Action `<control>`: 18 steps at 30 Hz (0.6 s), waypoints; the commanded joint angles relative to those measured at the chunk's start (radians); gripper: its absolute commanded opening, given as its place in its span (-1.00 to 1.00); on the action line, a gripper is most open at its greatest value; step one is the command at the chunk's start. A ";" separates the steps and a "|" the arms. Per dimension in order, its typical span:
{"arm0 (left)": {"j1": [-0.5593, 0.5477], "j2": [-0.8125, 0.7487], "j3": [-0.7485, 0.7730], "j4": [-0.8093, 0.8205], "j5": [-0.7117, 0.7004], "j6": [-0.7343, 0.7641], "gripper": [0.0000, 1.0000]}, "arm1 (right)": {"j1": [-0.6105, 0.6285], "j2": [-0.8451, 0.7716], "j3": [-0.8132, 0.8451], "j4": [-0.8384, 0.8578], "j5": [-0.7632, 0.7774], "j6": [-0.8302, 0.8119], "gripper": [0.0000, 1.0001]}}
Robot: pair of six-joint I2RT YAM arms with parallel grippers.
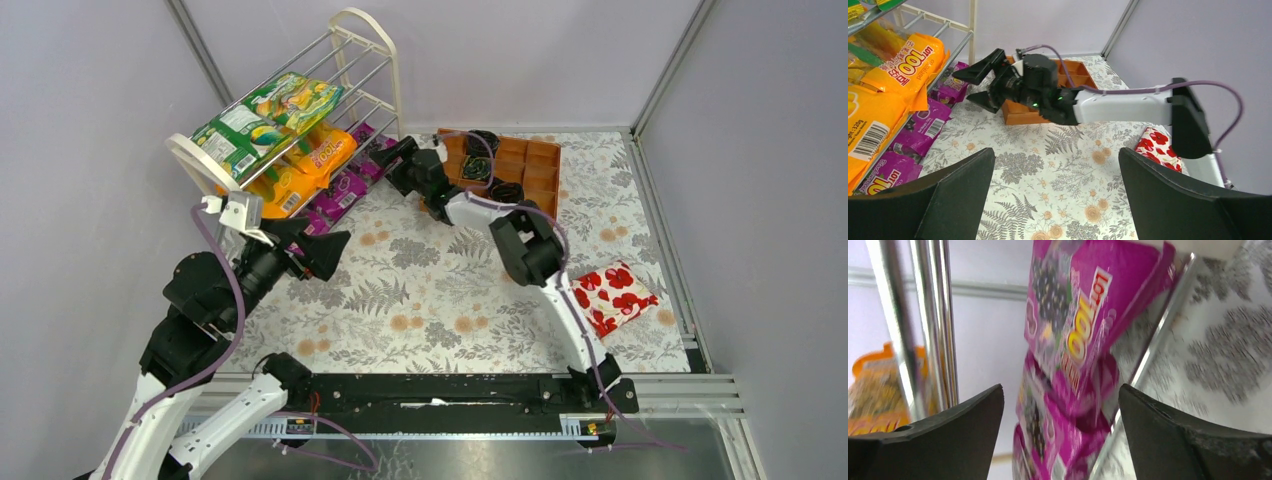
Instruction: Place and organize the candy bags onto the shelf
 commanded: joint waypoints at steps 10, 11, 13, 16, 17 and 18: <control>-0.004 0.097 0.139 0.063 -0.054 -0.014 0.97 | -0.025 -0.832 -0.589 -0.395 -0.429 -0.548 1.00; -0.004 0.106 0.150 0.074 -0.064 -0.008 0.97 | -0.025 -0.914 -0.627 -0.478 -0.408 -0.627 1.00; -0.004 0.118 0.165 0.106 -0.089 0.003 0.97 | -0.024 -1.097 -0.712 -0.644 -0.327 -0.742 1.00; -0.004 0.144 0.188 0.168 -0.105 0.009 0.97 | -0.025 -1.394 -0.769 -0.823 -0.192 -0.863 1.00; -0.004 0.156 0.203 0.186 -0.099 0.008 0.97 | -0.025 -1.475 -0.763 -0.873 -0.149 -0.881 1.00; -0.004 0.177 0.222 0.199 -0.090 0.007 0.97 | -0.025 -1.546 -0.750 -0.925 -0.116 -0.894 1.00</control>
